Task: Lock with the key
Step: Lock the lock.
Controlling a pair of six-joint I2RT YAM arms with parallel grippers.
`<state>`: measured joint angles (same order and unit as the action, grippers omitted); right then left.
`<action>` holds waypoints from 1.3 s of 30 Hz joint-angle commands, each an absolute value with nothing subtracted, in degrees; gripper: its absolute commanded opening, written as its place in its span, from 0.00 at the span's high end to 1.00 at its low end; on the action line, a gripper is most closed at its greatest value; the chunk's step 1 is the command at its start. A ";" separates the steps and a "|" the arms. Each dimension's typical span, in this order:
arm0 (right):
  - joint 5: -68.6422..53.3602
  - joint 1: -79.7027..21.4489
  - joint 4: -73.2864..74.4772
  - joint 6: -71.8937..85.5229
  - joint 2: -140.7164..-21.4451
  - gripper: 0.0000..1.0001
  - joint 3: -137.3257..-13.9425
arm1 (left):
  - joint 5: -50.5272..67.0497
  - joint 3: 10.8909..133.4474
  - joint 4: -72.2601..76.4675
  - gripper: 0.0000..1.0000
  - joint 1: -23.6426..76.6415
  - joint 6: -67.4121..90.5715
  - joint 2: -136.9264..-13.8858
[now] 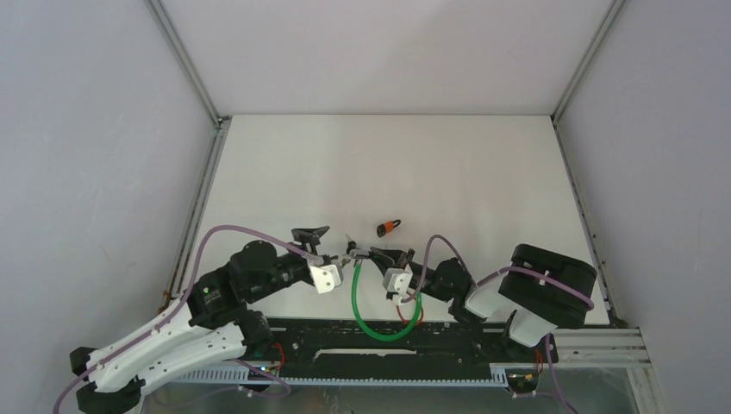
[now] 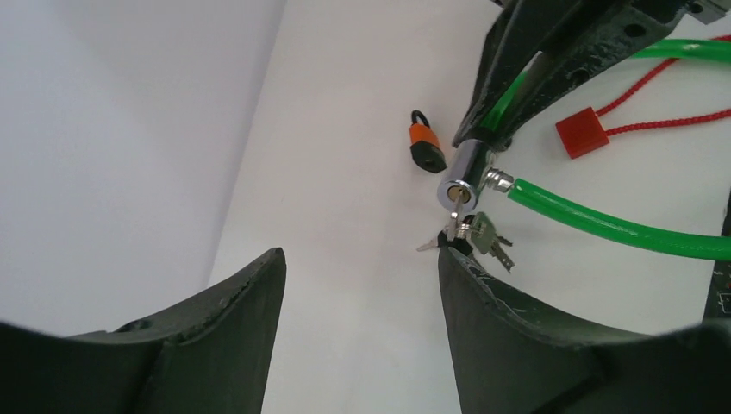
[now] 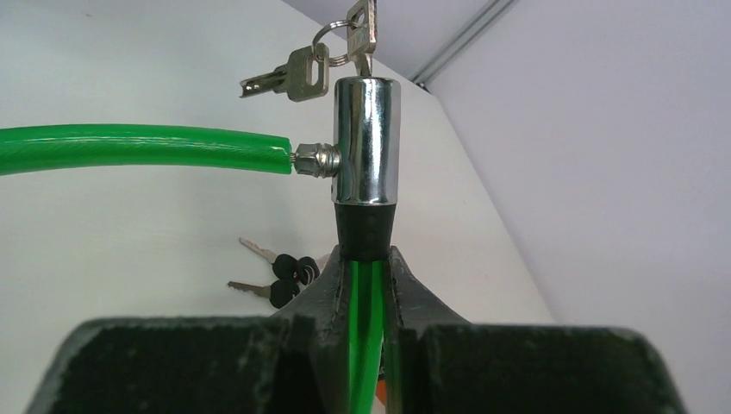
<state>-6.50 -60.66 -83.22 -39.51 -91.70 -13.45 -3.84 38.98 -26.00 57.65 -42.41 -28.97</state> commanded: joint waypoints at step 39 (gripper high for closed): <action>-7.38 -62.24 -86.98 -46.67 -91.45 1.00 -12.75 | 26.31 42.39 -30.32 0.68 45.76 -42.36 -39.18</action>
